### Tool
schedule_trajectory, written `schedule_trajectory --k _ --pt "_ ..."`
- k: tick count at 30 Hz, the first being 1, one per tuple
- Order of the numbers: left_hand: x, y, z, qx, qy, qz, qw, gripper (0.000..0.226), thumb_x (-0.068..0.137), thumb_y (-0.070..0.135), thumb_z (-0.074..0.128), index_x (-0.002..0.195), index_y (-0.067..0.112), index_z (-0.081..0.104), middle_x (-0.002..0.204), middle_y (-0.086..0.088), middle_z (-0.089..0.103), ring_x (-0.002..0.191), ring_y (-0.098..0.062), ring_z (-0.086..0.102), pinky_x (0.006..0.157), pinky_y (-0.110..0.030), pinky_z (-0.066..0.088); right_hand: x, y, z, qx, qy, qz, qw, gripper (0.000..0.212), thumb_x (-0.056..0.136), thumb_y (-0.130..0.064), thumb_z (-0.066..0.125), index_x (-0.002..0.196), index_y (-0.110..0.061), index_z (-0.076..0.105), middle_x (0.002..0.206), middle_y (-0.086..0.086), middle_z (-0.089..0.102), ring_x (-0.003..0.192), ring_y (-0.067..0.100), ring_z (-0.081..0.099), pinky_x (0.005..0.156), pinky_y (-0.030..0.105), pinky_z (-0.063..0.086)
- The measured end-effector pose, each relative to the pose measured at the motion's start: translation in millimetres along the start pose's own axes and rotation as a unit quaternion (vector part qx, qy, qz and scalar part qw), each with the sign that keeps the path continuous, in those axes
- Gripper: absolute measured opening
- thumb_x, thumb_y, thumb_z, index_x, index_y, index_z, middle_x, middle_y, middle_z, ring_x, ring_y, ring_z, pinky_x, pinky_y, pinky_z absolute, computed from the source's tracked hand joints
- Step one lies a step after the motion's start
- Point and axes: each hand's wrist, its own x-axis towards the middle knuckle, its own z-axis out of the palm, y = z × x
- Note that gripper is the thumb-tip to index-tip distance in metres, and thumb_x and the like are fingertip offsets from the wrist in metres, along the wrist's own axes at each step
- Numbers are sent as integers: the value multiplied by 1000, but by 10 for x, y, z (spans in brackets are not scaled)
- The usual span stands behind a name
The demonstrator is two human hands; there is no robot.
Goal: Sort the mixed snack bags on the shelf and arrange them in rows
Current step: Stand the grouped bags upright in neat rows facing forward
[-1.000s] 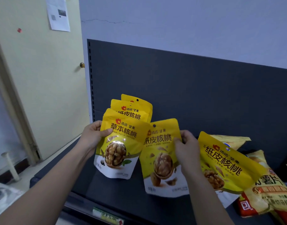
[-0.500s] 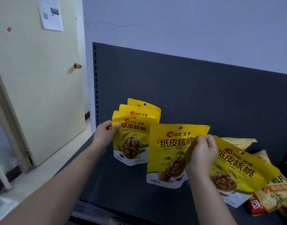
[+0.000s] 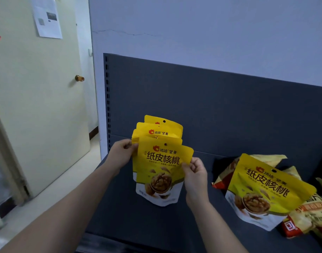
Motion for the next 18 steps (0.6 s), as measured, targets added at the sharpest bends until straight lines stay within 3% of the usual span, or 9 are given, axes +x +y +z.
schedule_trajectory --k 3,8,14,16,18 --pt "3 -1 -13 1 -5 -7 1000 26 98 19 51 92 -3 63 83 -13 59 72 -17 51 64 -29 41 41 23 -32 -59 -8 -32 998 22 95 0 54 82 -16 61 70 -5 59 66 8 50 60 20 42" --pt "6 -14 -44 -16 -8 -18 1000 28 101 16 46 83 12 68 77 -6 64 69 -16 53 60 -26 41 82 -9 3 -63 -65 -15 996 22 96 3 52 88 -15 62 83 1 67 76 10 57 65 22 46" --pt "-56 27 -73 -32 -8 -5 999 29 101 17 46 81 20 66 77 1 65 71 -13 57 59 -22 44 110 28 -9 -89 -63 -12 994 17 96 -3 54 87 -14 64 83 9 63 77 18 53 65 26 44" --pt "-50 39 -98 -21 15 13 1000 25 100 17 47 88 22 68 86 2 68 81 -15 61 67 -28 50 92 22 -34 -95 -60 -16 994 12 95 -7 58 93 -17 65 86 4 67 81 16 58 68 24 47" --pt "-43 71 -139 7 72 42 997 22 99 18 47 102 21 69 102 2 69 98 -17 61 87 -39 51 70 -23 -69 -117 -47 -33 991 15 92 -9 63 102 -20 62 92 0 65 88 14 60 74 24 49"
